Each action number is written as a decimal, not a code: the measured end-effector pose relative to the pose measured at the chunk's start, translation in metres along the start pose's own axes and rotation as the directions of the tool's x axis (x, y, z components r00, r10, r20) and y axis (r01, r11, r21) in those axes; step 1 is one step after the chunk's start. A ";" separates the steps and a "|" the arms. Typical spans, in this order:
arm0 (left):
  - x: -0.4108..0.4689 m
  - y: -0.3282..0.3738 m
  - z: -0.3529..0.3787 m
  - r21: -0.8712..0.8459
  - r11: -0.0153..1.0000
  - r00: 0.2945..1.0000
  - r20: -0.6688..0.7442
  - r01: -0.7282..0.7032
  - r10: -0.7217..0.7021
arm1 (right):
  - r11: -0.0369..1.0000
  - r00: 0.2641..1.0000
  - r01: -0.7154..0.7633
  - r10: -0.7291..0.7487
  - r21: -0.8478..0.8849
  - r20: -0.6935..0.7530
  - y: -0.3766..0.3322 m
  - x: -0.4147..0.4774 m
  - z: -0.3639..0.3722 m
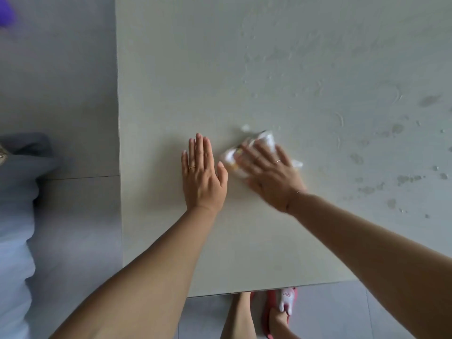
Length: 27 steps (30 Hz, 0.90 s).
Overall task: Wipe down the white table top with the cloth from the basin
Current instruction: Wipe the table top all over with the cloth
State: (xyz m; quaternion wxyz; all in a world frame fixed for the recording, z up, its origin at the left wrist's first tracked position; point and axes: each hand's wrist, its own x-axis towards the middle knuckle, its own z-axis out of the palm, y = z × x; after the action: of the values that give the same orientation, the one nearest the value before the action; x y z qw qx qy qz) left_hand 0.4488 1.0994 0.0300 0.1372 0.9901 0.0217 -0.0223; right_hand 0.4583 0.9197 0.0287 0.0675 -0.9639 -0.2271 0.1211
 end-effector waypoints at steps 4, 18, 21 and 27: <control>0.000 -0.006 0.011 0.082 0.997 0.999 0.041 0.006 -0.009 | 0.819 0.831 -0.530 0.553 0.220 -0.057 0.013 0.024 -0.006; 0.000 -0.006 0.008 0.088 0.996 0.997 0.075 0.014 -0.021 | 0.787 0.790 -0.594 0.609 0.167 -0.064 0.006 0.054 -0.007; 0.002 -0.004 0.007 0.101 0.995 0.996 0.086 0.020 -0.028 | 0.861 0.869 -0.479 0.492 0.170 -0.043 -0.050 0.067 0.000; 0.002 -0.006 0.008 0.076 0.997 0.997 0.080 0.008 -0.014 | 1.000 0.999 0.016 -0.017 -0.025 -0.029 -0.012 0.069 -0.010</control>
State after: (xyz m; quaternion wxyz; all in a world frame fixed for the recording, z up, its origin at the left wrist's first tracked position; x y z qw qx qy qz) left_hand 0.4505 1.1030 0.0205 0.1002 0.9927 0.0207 -0.0638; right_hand 0.5159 0.9612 0.0269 0.0599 -0.9645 -0.2354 0.1039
